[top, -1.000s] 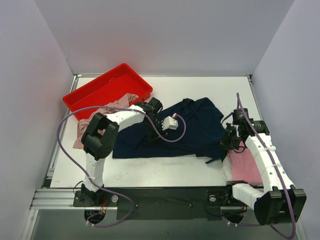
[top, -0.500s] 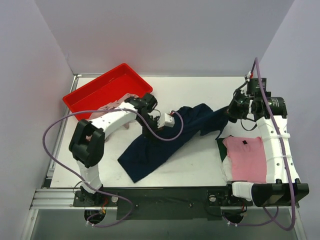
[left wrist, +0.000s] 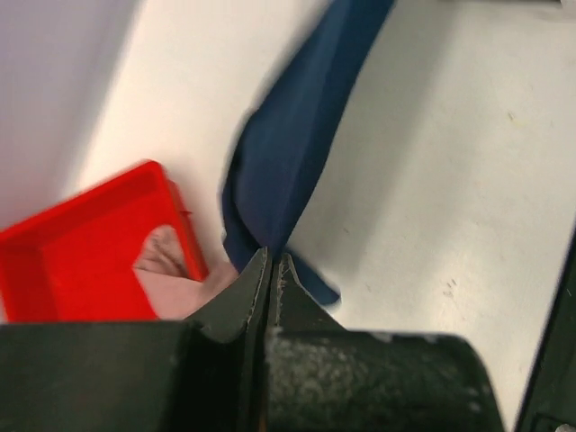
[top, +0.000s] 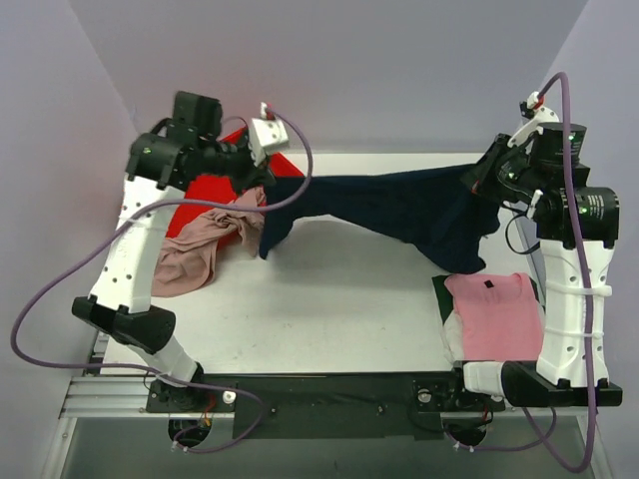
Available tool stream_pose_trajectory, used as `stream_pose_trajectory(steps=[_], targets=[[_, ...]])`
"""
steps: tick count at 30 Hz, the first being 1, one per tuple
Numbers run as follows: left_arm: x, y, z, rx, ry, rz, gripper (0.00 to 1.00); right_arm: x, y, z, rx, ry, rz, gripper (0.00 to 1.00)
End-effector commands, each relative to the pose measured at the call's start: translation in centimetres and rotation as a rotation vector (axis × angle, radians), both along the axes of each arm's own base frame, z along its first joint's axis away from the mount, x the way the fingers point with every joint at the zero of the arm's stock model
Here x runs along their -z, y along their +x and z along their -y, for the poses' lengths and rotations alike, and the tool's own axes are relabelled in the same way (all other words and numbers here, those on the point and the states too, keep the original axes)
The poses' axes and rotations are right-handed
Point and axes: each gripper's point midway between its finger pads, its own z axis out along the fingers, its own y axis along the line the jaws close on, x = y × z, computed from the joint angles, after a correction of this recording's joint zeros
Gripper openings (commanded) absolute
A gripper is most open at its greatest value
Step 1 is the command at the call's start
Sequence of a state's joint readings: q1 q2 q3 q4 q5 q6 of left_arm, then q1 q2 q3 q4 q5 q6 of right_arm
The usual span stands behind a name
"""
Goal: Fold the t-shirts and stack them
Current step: Flatten out the tshirt
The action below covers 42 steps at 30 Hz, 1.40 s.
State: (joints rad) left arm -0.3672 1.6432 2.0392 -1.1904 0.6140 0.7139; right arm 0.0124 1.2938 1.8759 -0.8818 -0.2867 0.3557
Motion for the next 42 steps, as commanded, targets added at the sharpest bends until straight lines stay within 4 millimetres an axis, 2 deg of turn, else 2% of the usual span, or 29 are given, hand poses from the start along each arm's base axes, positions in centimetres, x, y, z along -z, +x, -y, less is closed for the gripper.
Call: stream_pose_trajectory(steps=[1, 2, 3, 4, 6, 7, 8, 9, 10, 11, 12, 13, 14, 17, 18, 20, 22, 23, 26, 29, 31, 34, 35, 36, 38, 40, 41, 42], targets=[[-11.6, -0.4, -3.5, -0.148, -0.168, 0.202, 0.00, -1.8, -1.1, -0.4, -0.051, -0.007, 0.072, 0.00], [-12.4, 0.9, -4.9, -0.217, -0.166, 0.232, 0.00, -1.6, -1.1, -0.4, -0.050, -0.012, 0.068, 0.00], [-14.2, 0.9, -5.7, -0.249, -0.168, 0.295, 0.00, -0.9, -1.1, 0.0, -0.039, -0.029, 0.053, 0.00], [-14.4, 1.1, -6.2, -0.274, -0.136, 0.323, 0.00, -0.6, -1.1, 0.2, -0.031, -0.037, 0.045, 0.00], [-13.1, 0.3, -5.9, -0.239, -0.071, 0.320, 0.00, 0.9, -1.0, 0.5, -0.019, -0.051, 0.011, 0.00], [-10.2, -0.1, -4.8, -0.210, -0.038, 0.230, 0.00, 2.1, -1.1, 1.3, 0.013, -0.037, -0.025, 0.00], [-8.7, -1.1, -4.3, -0.192, -0.013, 0.188, 0.00, 2.7, -1.2, 1.4, 0.020, -0.024, -0.044, 0.00], [-4.6, -2.7, -2.1, -0.127, 0.050, 0.079, 0.00, 4.3, -1.5, 1.4, 0.031, 0.003, -0.091, 0.00], [-2.8, -3.9, -2.1, -0.122, 0.106, 0.050, 0.00, 6.0, -1.8, 1.5, 0.034, 0.013, -0.138, 0.00], [1.4, -5.9, -0.6, -0.053, 0.183, -0.043, 0.00, 6.6, -2.0, 1.5, 0.038, 0.031, -0.157, 0.00], [2.1, -7.1, -0.5, -0.051, 0.198, -0.054, 0.00, 8.0, -2.3, 1.5, 0.039, 0.039, -0.199, 0.00], [5.0, -9.1, 0.4, 0.003, 0.244, -0.120, 0.00, 8.5, -2.4, 1.7, 0.040, 0.046, -0.215, 0.00], [5.6, -10.7, 0.9, 0.047, 0.248, -0.146, 0.00, 9.3, -2.5, 1.7, 0.041, 0.050, -0.239, 0.00], [10.8, -18.3, 2.2, 0.290, 0.443, -0.295, 0.00, 10.8, -1.8, 1.8, 0.032, 0.049, -0.285, 0.00], [12.7, -20.3, 1.7, 0.374, 0.530, -0.325, 0.00, 11.5, -1.4, 1.7, 0.025, 0.055, -0.306, 0.00], [16.0, -23.4, 0.9, 0.496, 0.691, -0.340, 0.07, 12.6, -0.4, 1.5, 0.007, 0.069, -0.334, 0.00], [18.0, -25.7, 0.3, 0.600, 0.789, -0.358, 0.19, 13.7, 0.5, 1.2, -0.023, 0.073, -0.344, 0.00], [18.6, -26.1, 0.3, 0.619, 0.804, -0.386, 0.26, 13.9, 0.9, 1.3, -0.022, 0.070, -0.344, 0.00], [18.8, -26.3, 0.2, 0.674, 0.791, -0.413, 0.40, 15.6, 1.2, 1.6, -0.026, 0.056, -0.388, 0.00], [18.7, -26.5, -0.3, 0.719, 0.754, -0.461, 0.46, 16.6, 0.7, 1.5, -0.029, 0.054, -0.414, 0.00], [19.4, -24.5, 0.0, 0.638, 0.710, -0.456, 0.46, 17.0, 0.3, 1.4, -0.032, 0.054, -0.425, 0.00], [20.3, -18.7, 1.9, 0.406, 0.584, -0.400, 0.48, 17.6, -0.3, 1.4, -0.029, 0.058, -0.427, 0.00], [20.7, -18.0, 2.5, 0.375, 0.572, -0.401, 0.48, 18.1, -0.7, 1.3, -0.029, 0.061, -0.437, 0.00], [20.6, -16.6, 3.9, 0.346, 0.533, -0.361, 0.48, 18.3, -0.7, 1.2, -0.030, 0.065, -0.437, 0.00], [21.1, -15.7, 5.9, 0.340, 0.488, -0.338, 0.48, 19.0, -1.1, 1.1, -0.034, 0.069, -0.457, 0.00], [21.5, -15.9, 8.1, 0.408, 0.405, -0.338, 0.49, 19.4, -1.4, 0.9, -0.042, 0.068, -0.465, 0.00], [22.1, -16.0, 8.4, 0.451, 0.396, -0.335, 0.50, 19.7, -1.6, 0.8, -0.043, 0.068, -0.473, 0.00], [22.0, -15.9, 9.5, 0.482, 0.346, -0.321, 0.56, 19.8, -1.7, 0.8, -0.045, 0.068, -0.474, 0.00]])
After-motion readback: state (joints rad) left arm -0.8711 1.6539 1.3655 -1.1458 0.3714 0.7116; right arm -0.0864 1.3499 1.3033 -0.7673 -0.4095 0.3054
